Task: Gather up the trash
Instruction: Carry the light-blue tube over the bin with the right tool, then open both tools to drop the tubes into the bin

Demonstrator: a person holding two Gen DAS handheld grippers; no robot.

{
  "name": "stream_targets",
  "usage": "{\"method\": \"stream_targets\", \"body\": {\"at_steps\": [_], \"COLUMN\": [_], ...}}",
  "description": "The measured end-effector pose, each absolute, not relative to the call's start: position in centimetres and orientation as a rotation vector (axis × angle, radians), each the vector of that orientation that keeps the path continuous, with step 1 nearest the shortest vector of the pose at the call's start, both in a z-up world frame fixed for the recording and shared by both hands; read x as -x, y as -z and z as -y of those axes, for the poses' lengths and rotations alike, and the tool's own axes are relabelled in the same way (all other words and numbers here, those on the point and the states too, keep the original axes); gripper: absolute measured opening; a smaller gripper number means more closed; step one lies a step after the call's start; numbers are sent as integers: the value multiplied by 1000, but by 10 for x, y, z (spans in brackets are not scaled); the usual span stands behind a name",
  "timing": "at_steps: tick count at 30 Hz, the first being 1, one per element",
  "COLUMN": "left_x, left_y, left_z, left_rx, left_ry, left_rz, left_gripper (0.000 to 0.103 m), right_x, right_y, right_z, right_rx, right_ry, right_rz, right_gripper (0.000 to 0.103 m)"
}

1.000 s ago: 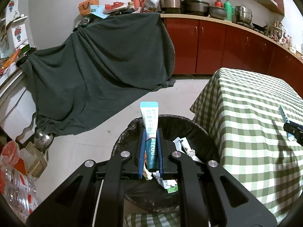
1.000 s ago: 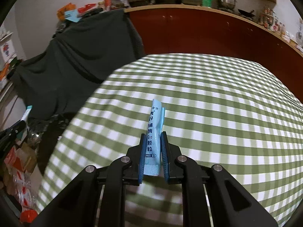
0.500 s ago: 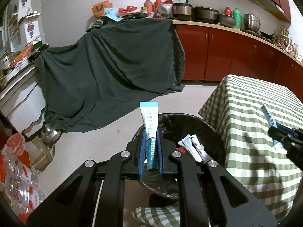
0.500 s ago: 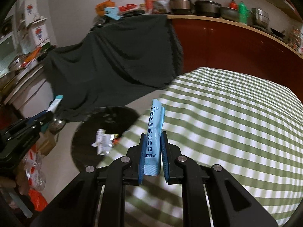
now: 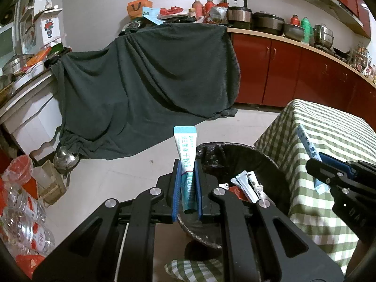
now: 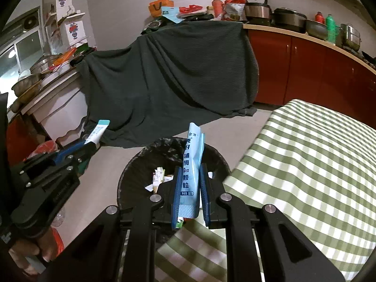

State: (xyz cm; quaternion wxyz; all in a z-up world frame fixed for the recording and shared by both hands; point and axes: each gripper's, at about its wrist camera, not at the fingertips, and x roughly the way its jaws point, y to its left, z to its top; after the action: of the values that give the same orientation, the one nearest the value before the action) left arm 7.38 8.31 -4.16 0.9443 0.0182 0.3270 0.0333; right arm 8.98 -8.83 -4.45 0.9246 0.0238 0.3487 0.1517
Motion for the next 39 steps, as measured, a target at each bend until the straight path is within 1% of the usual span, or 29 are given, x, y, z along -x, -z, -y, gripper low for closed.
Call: {"method": "stream_targets", "body": {"at_steps": [15, 17, 18, 19, 20, 21, 22, 24, 26, 30, 32, 34, 39], "left_x": [-109, -112, -113, -114, -115, -115, -115, -116, -116, -115, -112, -109, -102], "left_y": [70, 73, 74, 75, 76, 76, 77, 77, 78, 74, 72, 68, 61], "left_z": [-78, -77, -76, -75, -75, -76, -77, -77, -78, -78, -77, -77, -75], "left_rx": [-61, -63, -68, -71, -71, -64, -58, -61, -61, -54, -59, -60, -49], "left_ry": [-68, -59, -56, -61, -65, -68, -71, -76, -83, -89, -91, -89, -83], "left_rz": [-701, -705, -703, -701, -702, -700, -698, -702, -704, -701, -692, -688, -682], "left_gripper": [12, 13, 14, 23, 36, 40, 40, 41, 44, 47, 51, 51, 57], "right_x": [-123, -127, -128, -130, -131, -131, -131, -131, -130, -126, -123, -120, -111], "right_y": [71, 73, 74, 75, 76, 75, 75, 74, 72, 66, 63, 61, 53], "right_z": [71, 70, 70, 71, 72, 73, 74, 76, 77, 81, 83, 84, 89], "right_rx": [-37, -39, -43, -47, -51, -53, -53, -54, -58, -58, -59, -58, -57], "right_ry": [-328, -330, -332, -329, -323, -320, -311, -304, -299, -285, -278, -271, -253], "right_rz": [-786, -797, -802, -806, -808, -805, -799, -794, -791, -772, -762, -755, -734], "right_gripper": [16, 17, 19, 23, 26, 31, 35, 36, 37, 45, 46, 49, 54]}}
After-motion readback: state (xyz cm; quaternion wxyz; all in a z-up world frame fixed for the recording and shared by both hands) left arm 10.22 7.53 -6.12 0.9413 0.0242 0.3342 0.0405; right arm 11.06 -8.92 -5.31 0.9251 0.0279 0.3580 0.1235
